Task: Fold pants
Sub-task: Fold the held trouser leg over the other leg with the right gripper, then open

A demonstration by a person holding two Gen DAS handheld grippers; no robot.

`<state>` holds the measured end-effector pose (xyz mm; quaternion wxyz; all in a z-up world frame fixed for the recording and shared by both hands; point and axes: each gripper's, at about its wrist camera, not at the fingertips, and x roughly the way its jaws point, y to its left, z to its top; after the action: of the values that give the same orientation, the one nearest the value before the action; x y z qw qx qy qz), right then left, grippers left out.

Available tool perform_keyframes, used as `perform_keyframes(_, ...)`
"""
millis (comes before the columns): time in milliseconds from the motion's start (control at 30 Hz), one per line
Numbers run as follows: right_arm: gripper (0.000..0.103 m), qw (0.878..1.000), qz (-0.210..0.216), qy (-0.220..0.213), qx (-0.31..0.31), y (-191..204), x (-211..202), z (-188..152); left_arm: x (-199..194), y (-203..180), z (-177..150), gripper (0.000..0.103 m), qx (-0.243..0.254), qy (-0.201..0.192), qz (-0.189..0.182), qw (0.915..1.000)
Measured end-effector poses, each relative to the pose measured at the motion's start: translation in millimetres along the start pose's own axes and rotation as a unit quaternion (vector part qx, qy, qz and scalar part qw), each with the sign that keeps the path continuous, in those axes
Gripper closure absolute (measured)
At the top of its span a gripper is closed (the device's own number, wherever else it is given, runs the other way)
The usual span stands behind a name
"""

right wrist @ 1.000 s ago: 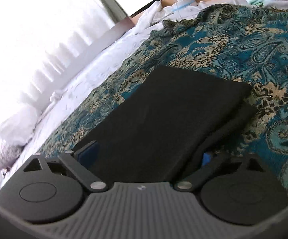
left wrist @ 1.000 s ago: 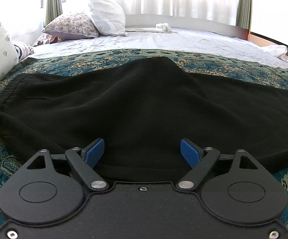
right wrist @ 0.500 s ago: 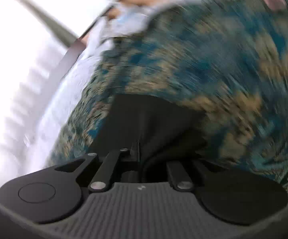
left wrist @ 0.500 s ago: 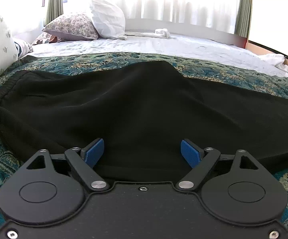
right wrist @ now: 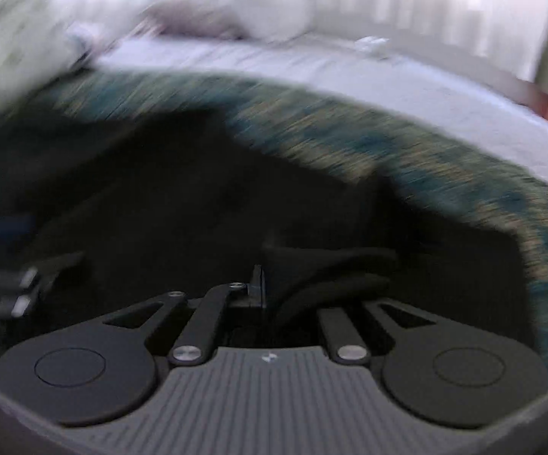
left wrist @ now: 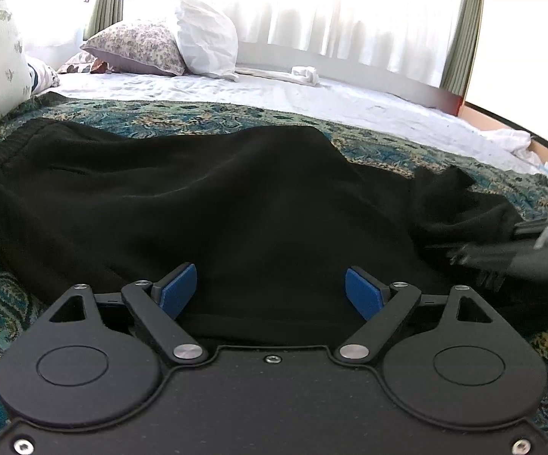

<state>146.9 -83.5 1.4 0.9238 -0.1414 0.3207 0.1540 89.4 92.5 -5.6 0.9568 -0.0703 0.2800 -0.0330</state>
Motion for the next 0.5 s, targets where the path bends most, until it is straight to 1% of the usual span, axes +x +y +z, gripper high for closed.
perform_keyframes(33,0.095,1.0,-0.01,-0.005,-0.022,8,-3,-2,0,0,0,0.016,0.0,0.0,-0.002,1.0)
perform_keyframes(100,0.093,1.0,-0.005,-0.004,-0.028,11,-12,-3,1,-1,-1,0.015,0.001,-0.001,-0.002,1.0)
perform_keyframes(133,0.083,1.0,0.001,-0.004,-0.024,6,-16,-3,1,-1,-1,0.014,0.003,-0.001,-0.002,1.0)
perform_keyframes(167,0.068,1.0,0.007,-0.005,-0.022,1,-19,-4,1,-1,-1,0.014,0.003,-0.001,-0.002,1.0)
perform_keyframes(200,0.065,0.999,0.018,-0.009,-0.025,-1,-25,-7,1,-2,-1,0.014,0.003,-0.002,-0.002,1.0)
perform_keyframes(267,0.043,0.999,0.035,-0.011,-0.033,-1,-34,-12,2,-2,0,0.014,0.001,-0.002,-0.003,1.0)
perform_keyframes(367,0.035,0.997,0.059,-0.017,-0.039,4,-47,-23,0,2,1,0.014,-0.009,-0.003,-0.011,0.9999)
perform_keyframes(500,0.029,0.996,0.069,-0.039,-0.033,-1,-69,-30,-8,16,5,0.014,-0.05,-0.008,-0.036,0.9981)
